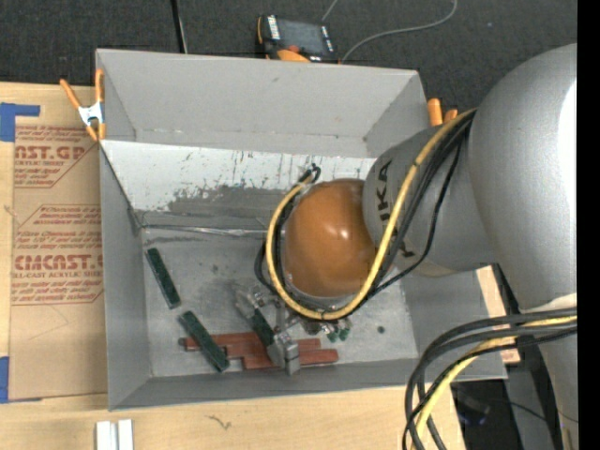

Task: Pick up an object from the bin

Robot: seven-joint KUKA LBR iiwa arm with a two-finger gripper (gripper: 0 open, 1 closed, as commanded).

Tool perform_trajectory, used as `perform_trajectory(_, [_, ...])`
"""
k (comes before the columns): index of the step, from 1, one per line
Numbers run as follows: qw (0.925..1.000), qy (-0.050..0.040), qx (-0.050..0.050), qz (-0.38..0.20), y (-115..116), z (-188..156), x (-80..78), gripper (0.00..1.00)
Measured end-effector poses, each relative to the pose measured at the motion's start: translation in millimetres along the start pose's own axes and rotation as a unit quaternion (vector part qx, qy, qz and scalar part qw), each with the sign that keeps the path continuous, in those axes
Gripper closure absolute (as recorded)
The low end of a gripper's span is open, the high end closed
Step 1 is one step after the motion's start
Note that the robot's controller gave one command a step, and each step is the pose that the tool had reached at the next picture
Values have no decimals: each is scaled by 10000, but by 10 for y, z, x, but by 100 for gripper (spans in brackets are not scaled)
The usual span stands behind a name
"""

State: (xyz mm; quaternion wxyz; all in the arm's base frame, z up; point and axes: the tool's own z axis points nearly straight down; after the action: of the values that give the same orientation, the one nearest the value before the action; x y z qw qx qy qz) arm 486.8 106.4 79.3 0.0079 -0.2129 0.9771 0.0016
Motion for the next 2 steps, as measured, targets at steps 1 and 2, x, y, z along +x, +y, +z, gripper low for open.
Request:
perform_trajectory(1, [9925,71,5,1224,179,-83,-23,0])
perform_trajectory(2, [9986,1,17,521,-255,72,155,0])
